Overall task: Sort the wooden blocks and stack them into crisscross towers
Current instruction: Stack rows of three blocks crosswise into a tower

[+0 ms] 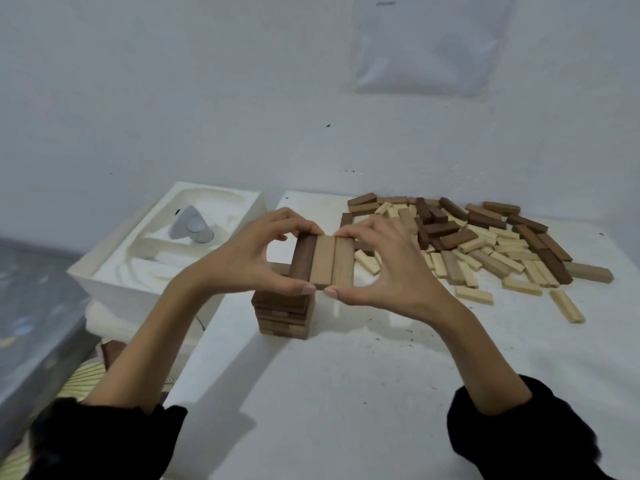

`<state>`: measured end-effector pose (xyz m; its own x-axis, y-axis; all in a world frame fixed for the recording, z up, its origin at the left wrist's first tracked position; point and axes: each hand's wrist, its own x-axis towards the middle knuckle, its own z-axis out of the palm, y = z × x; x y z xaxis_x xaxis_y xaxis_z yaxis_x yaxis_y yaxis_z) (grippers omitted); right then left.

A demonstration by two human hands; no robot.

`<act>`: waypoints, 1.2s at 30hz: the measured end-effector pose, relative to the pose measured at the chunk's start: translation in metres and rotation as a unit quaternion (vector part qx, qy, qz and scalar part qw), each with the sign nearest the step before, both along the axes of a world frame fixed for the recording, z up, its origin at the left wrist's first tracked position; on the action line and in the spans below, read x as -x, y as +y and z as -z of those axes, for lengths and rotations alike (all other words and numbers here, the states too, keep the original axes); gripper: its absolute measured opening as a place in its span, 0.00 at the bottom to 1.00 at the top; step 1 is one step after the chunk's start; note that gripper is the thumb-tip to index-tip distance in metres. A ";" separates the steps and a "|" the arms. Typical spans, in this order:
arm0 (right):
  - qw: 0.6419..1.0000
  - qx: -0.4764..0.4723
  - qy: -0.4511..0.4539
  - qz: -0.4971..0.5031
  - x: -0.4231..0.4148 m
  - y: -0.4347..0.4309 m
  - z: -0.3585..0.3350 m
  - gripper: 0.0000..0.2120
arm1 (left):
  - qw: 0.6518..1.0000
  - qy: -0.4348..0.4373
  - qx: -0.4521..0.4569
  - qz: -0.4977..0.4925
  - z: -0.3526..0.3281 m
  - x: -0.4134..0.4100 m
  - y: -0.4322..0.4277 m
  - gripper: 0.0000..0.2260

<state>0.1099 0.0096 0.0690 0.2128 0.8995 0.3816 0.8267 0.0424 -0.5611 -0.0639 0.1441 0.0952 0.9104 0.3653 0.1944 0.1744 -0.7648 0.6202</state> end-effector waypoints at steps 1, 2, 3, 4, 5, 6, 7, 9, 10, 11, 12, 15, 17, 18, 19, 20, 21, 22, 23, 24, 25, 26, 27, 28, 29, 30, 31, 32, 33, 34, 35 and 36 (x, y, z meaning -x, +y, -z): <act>1.000 0.003 0.002 0.000 0.005 0.005 0.002 0.37 | 1.000 0.004 0.008 -0.002 0.002 0.006 0.004 0.28; 1.000 0.006 0.004 -0.001 0.010 0.010 0.004 0.37 | 1.000 0.007 0.014 -0.003 0.004 0.011 0.009 0.28; 1.000 0.009 0.004 -0.003 0.015 0.014 0.007 0.37 | 1.000 0.010 0.018 -0.005 0.006 0.015 0.013 0.28; 1.000 0.015 0.001 -0.003 0.019 0.018 0.009 0.37 | 1.000 0.014 0.023 -0.006 0.009 0.018 0.016 0.28; 1.000 0.023 -0.006 -0.003 0.022 0.021 0.012 0.38 | 0.999 0.020 0.029 -0.007 0.013 0.022 0.019 0.28; 0.999 0.031 -0.015 -0.001 0.025 0.023 0.015 0.39 | 0.999 0.025 0.035 -0.007 0.016 0.024 0.021 0.28; 0.999 0.038 -0.022 0.002 0.028 0.026 0.018 0.39 | 0.999 0.028 0.040 -0.007 0.019 0.026 0.023 0.28; 0.998 0.044 -0.032 0.010 0.032 0.029 0.024 0.40 | 0.998 0.028 0.049 -0.006 0.026 0.029 0.028 0.28; 0.998 0.043 -0.035 0.015 0.034 0.031 0.027 0.40 | 0.998 0.026 0.051 -0.005 0.029 0.030 0.030 0.28; 0.998 0.041 -0.035 0.019 0.035 0.032 0.029 0.40 | 0.998 0.026 0.053 -0.004 0.031 0.030 0.032 0.29; 0.998 0.039 -0.033 0.023 0.036 0.033 0.031 0.40 | 0.998 0.026 0.055 -0.003 0.033 0.031 0.034 0.29; 0.999 0.037 -0.027 0.029 0.038 0.036 0.034 0.40 | 0.998 0.028 0.062 -0.004 0.037 0.031 0.038 0.30; 0.998 0.041 -0.024 0.029 0.038 0.037 0.035 0.40 | 0.998 0.029 0.064 -0.005 0.039 0.032 0.040 0.30; 0.998 0.043 -0.024 0.028 0.038 0.038 0.035 0.40 | 0.997 0.030 0.066 -0.007 0.040 0.032 0.041 0.29; 0.998 0.045 -0.025 0.027 0.039 0.038 0.035 0.40 | 0.997 0.033 0.068 -0.008 0.041 0.032 0.041 0.29; 0.998 0.047 -0.026 0.027 0.039 0.039 0.036 0.41 | 0.997 0.034 0.070 -0.008 0.042 0.032 0.042 0.29; 0.998 0.050 -0.028 0.026 0.039 0.039 0.037 0.41 | 0.997 0.036 0.072 -0.008 0.043 0.033 0.042 0.29; 0.998 0.052 -0.029 0.026 0.039 0.040 0.038 0.41 | 0.997 0.036 0.074 -0.008 0.044 0.033 0.042 0.29; 0.998 0.055 -0.028 0.025 0.039 0.040 0.038 0.41 | 0.996 0.036 0.077 -0.006 0.045 0.033 0.042 0.29; 0.998 0.056 -0.026 0.024 0.039 0.040 0.039 0.41 | 0.996 0.035 0.080 -0.005 0.045 0.033 0.042 0.29; 0.998 0.058 -0.023 0.023 0.039 0.040 0.040 0.41 | 0.996 0.034 0.082 -0.004 0.046 0.033 0.042 0.29; 0.998 0.059 -0.020 0.022 0.039 0.040 0.040 0.41 | 0.996 0.033 0.083 -0.003 0.046 0.033 0.042 0.29; 0.998 0.061 -0.016 0.022 0.039 0.040 0.040 0.41 | 0.996 0.031 0.086 -0.003 0.047 0.033 0.042 0.29; 0.998 0.063 -0.013 0.021 0.039 0.040 0.040 0.41 | 0.996 0.030 0.089 -0.003 0.047 0.033 0.042 0.29; 0.998 0.066 -0.011 0.020 0.039 0.040 0.040 0.41 | 0.995 0.030 0.093 -0.003 0.048 0.033 0.042 0.29; 0.997 0.069 -0.008 0.019 0.039 0.039 0.040 0.41 | 0.995 0.030 0.097 -0.003 0.049 0.033 0.043 0.29; 0.997 0.074 -0.004 0.019 0.039 0.040 0.040 0.40 | 0.994 0.031 0.101 -0.002 0.049 0.033 0.043 0.29; 0.997 0.079 0.000 0.018 0.039 0.039 0.040 0.39 | 0.994 0.031 0.103 -0.001 0.050 0.033 0.043 0.29; 0.996 0.083 0.004 0.017 0.039 0.039 0.040 0.39 | 0.994 0.032 0.104 0.000 0.050 0.033 0.043 0.29; 0.996 0.085 0.007 0.016 0.039 0.039 0.041 0.39 | 0.994 0.032 0.105 0.001 0.050 0.033 0.043 0.29; 0.996 0.085 0.011 0.015 0.039 0.039 0.042 0.40 | 0.994 0.032 0.106 0.001 0.050 0.033 0.043 0.29; 0.996 0.085 0.014 0.015 0.039 0.039 0.042 0.41 | 0.994 0.032 0.107 0.001 0.050 0.033 0.043 0.29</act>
